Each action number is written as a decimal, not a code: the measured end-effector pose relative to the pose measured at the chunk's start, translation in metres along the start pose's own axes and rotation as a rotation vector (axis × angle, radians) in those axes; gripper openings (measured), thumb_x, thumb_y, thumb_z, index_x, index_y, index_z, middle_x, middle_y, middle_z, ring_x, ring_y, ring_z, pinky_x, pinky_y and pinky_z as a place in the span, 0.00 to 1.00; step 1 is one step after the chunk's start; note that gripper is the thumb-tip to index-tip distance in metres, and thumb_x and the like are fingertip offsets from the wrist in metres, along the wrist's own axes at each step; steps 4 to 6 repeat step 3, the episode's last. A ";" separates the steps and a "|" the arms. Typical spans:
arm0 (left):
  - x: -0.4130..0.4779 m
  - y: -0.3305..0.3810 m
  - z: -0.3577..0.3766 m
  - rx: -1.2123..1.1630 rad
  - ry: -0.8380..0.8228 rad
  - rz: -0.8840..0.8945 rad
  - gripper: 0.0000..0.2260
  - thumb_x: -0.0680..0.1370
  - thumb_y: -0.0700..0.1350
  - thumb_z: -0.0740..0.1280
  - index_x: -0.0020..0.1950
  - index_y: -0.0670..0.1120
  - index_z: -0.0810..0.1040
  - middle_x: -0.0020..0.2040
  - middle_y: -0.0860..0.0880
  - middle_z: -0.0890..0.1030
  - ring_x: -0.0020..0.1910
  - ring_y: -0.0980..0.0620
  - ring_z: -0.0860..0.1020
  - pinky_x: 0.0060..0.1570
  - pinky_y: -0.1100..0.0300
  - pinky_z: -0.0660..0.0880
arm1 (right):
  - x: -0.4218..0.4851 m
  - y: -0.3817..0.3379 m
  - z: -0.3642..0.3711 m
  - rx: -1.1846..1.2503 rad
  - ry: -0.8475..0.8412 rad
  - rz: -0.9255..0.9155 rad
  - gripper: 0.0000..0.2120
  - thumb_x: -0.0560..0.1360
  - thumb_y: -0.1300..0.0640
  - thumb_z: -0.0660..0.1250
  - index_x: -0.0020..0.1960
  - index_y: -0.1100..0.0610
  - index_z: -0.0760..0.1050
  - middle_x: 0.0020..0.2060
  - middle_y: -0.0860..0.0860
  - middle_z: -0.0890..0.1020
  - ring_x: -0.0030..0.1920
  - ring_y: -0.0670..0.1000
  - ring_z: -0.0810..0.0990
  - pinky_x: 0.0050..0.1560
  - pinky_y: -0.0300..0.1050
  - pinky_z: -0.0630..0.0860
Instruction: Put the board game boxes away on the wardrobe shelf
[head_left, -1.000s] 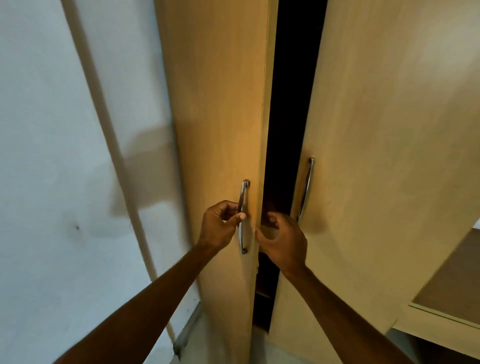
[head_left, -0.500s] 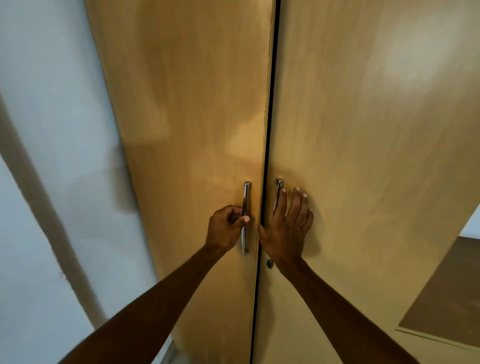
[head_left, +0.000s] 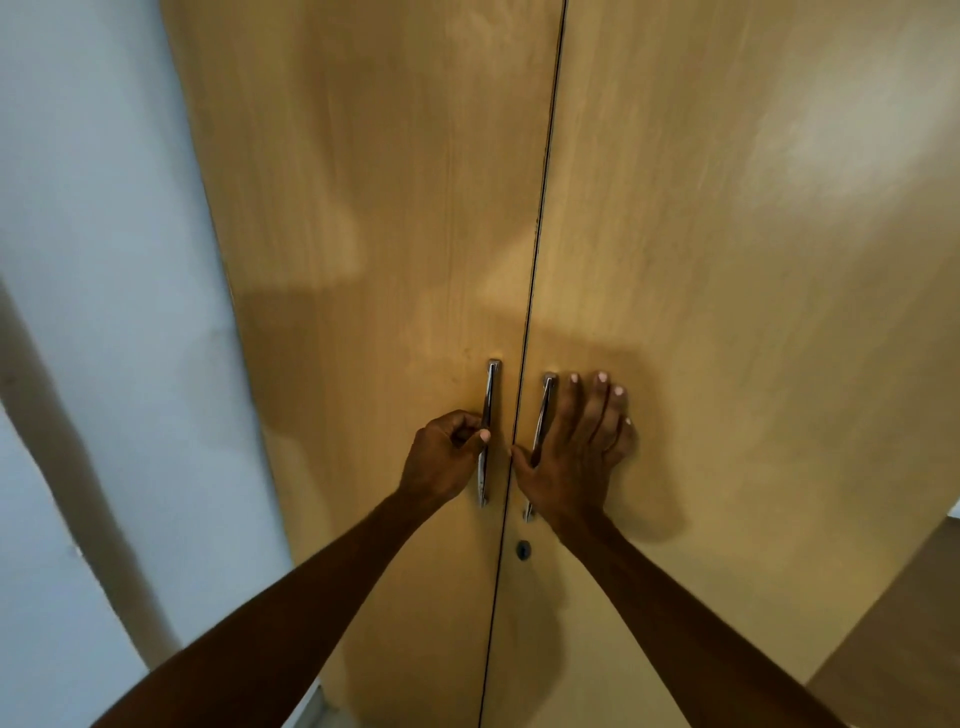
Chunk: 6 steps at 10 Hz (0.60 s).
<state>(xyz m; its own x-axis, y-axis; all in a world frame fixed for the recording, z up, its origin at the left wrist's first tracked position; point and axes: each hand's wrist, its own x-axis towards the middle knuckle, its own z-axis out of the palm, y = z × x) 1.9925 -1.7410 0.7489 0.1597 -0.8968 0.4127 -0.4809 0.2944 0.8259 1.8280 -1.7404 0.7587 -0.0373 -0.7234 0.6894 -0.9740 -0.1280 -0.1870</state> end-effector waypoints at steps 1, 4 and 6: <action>-0.019 0.001 -0.015 0.092 0.040 0.042 0.07 0.78 0.48 0.68 0.55 0.53 0.80 0.49 0.58 0.82 0.49 0.59 0.79 0.52 0.55 0.79 | -0.005 0.002 -0.003 0.080 -0.023 -0.018 0.54 0.65 0.32 0.68 0.78 0.58 0.49 0.78 0.61 0.48 0.77 0.63 0.44 0.74 0.63 0.47; -0.084 0.009 -0.061 0.373 0.252 0.073 0.16 0.78 0.55 0.66 0.64 0.51 0.77 0.61 0.53 0.80 0.58 0.54 0.77 0.55 0.59 0.73 | -0.038 -0.008 -0.024 0.312 -0.076 -0.151 0.50 0.68 0.30 0.63 0.79 0.53 0.45 0.79 0.57 0.43 0.78 0.57 0.39 0.76 0.61 0.48; -0.084 0.009 -0.061 0.373 0.252 0.073 0.16 0.78 0.55 0.66 0.64 0.51 0.77 0.61 0.53 0.80 0.58 0.54 0.77 0.55 0.59 0.73 | -0.038 -0.008 -0.024 0.312 -0.076 -0.151 0.50 0.68 0.30 0.63 0.79 0.53 0.45 0.79 0.57 0.43 0.78 0.57 0.39 0.76 0.61 0.48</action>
